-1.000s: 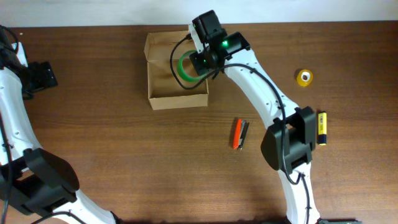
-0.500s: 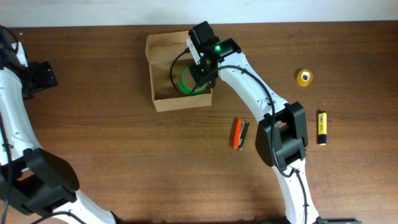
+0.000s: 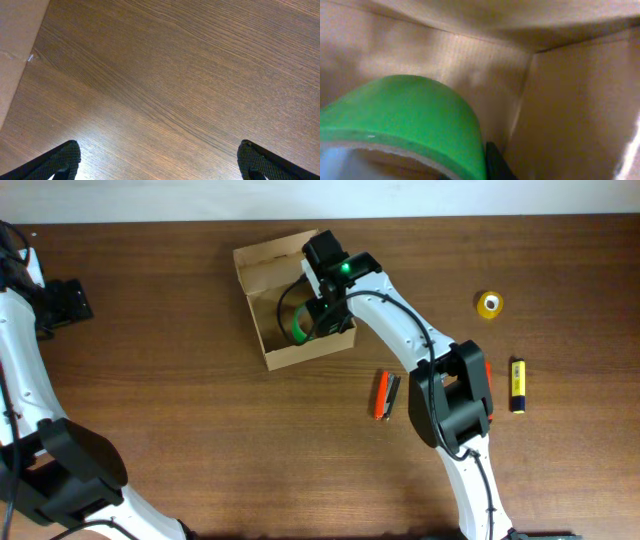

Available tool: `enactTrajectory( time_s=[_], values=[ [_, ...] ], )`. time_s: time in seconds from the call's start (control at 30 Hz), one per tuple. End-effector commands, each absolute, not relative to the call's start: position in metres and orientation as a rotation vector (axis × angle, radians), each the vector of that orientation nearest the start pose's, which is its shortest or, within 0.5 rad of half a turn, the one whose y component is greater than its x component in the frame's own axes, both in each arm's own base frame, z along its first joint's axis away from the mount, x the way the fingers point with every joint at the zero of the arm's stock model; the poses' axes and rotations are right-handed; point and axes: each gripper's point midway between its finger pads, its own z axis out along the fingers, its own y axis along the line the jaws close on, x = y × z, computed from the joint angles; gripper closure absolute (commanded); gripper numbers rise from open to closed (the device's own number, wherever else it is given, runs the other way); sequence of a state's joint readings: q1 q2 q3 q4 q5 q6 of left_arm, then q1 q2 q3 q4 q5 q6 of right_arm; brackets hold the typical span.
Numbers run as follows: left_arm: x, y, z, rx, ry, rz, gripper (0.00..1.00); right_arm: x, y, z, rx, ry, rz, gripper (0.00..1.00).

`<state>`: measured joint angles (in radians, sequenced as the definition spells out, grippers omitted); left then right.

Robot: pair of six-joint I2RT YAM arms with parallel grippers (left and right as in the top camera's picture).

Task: Pack container
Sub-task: 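Open the right gripper to release the green tape in the box, then move the right gripper to the yellow tape roll and grasp it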

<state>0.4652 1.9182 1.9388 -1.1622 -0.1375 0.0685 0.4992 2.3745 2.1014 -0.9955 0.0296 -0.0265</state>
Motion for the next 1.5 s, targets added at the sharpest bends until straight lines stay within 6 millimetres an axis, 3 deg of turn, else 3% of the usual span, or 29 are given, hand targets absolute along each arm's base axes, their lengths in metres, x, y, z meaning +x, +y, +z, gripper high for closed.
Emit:
enactTrajectory(
  time_s=[0.0,0.23,0.27,0.3,0.4,0.5,0.6,0.7,0.8,0.9,1.17,1.3,1.47],
  values=[
    [0.395,0.223,0.204,-0.553,2.691,0.330,0.00,0.471,0.255,0.051,-0.734,2.744,0.040,0.83],
    [0.395,0.223,0.204,-0.553,2.691,0.330,0.00,0.471,0.252,0.052,-0.732,2.741,0.014,0.82],
    [0.395,0.223,0.204,-0.553,2.691,0.330,0.00,0.471,0.253,0.054,-0.732,2.737,0.016,0.80],
    [0.395,0.223,0.204,-0.553,2.691,0.330,0.00,0.472,0.255,0.060,-0.731,2.722,0.021,0.68],
    [0.395,0.223,0.204,-0.553,2.690,0.331,0.00,0.481,0.258,0.103,-0.702,2.609,-0.017,0.47],
    [0.395,0.223,0.204,-0.553,2.691,0.330,0.00,0.482,0.260,0.162,-0.666,2.489,-0.009,0.41],
    [0.395,0.223,0.204,-0.553,2.691,0.330,0.00,0.473,0.249,0.216,-0.622,2.407,-0.011,0.32],
    [0.395,0.223,0.204,-0.553,2.691,0.330,0.00,0.456,0.223,0.262,-0.570,2.362,-0.087,0.27],
    [0.395,0.223,0.204,-0.553,2.691,0.330,0.00,0.449,0.178,0.282,-0.479,2.372,-0.229,0.23],
    [0.395,0.223,0.204,-0.553,2.691,0.330,0.00,0.446,0.127,0.275,-0.292,2.479,-0.259,0.21],
    [0.395,0.223,0.204,-0.554,2.691,0.330,0.00,0.428,-0.028,0.220,0.168,2.746,-0.219,0.18],
    [0.395,0.223,0.204,-0.553,2.691,0.330,0.00,0.419,-0.081,0.184,0.355,2.787,-0.204,0.20],
    [0.395,0.223,0.204,-0.553,2.691,0.330,0.00,0.414,-0.121,0.151,0.489,2.791,-0.219,0.30]
  ],
)
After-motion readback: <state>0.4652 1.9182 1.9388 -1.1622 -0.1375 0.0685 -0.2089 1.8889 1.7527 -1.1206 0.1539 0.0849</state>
